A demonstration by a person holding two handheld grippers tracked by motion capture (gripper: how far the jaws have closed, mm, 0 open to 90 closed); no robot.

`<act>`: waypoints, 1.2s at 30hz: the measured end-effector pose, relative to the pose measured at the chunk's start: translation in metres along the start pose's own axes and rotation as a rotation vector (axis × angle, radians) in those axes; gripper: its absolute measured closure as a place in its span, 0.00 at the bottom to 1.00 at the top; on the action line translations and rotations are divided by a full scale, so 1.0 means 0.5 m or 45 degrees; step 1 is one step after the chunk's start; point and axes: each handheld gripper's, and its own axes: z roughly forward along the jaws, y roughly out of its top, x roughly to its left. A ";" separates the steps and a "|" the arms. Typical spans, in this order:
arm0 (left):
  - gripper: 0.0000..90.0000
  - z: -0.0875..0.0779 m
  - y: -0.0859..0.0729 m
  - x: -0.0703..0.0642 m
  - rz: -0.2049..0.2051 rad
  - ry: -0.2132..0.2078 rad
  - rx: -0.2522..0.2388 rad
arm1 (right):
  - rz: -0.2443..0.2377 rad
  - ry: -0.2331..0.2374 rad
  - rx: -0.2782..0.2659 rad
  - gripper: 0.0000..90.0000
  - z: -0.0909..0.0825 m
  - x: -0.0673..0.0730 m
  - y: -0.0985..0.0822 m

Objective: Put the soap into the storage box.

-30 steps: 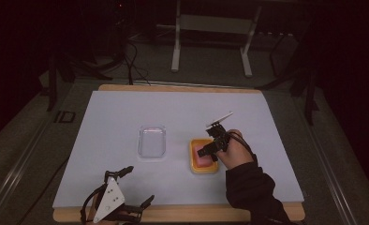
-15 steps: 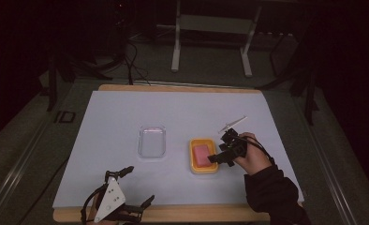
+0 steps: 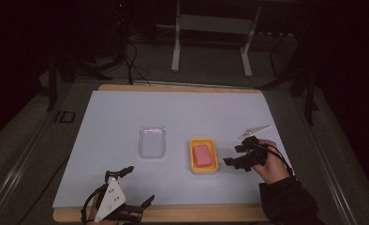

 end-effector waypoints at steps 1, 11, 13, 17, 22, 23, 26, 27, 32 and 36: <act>0.00 0.000 0.000 0.000 0.000 0.000 0.000 | 0.000 0.000 -0.016 0.29 -0.005 -0.002 -0.006; 0.00 0.000 0.000 0.000 0.001 -0.001 0.001 | 0.056 -0.038 -0.072 0.28 -0.025 -0.004 -0.057; 0.00 0.000 0.000 0.000 0.001 0.000 0.000 | 0.081 -0.051 -0.090 0.28 -0.028 -0.005 -0.067; 0.00 0.000 0.000 -0.001 0.001 0.000 0.001 | 0.113 -0.088 -0.127 0.27 -0.032 -0.011 -0.089; 0.00 0.000 0.000 -0.001 0.001 0.001 0.002 | 0.153 -0.113 -0.129 0.24 -0.035 -0.014 -0.113; 0.00 0.000 0.000 -0.001 0.002 0.000 0.002 | 0.152 -0.120 -0.129 0.24 -0.035 -0.015 -0.119; 0.00 0.000 0.000 -0.001 0.004 0.001 0.001 | 0.174 -0.128 -0.137 0.22 -0.039 -0.014 -0.132; 0.00 0.000 0.000 -0.001 0.004 0.001 0.000 | 0.180 -0.130 -0.149 0.22 -0.040 -0.014 -0.135; 0.00 0.000 0.000 -0.001 0.005 -0.001 0.002 | 0.245 -0.189 -0.176 0.22 -0.043 -0.011 -0.157; 0.00 0.000 0.000 -0.001 0.008 -0.002 0.003 | 0.267 -0.209 -0.197 0.22 -0.047 -0.011 -0.173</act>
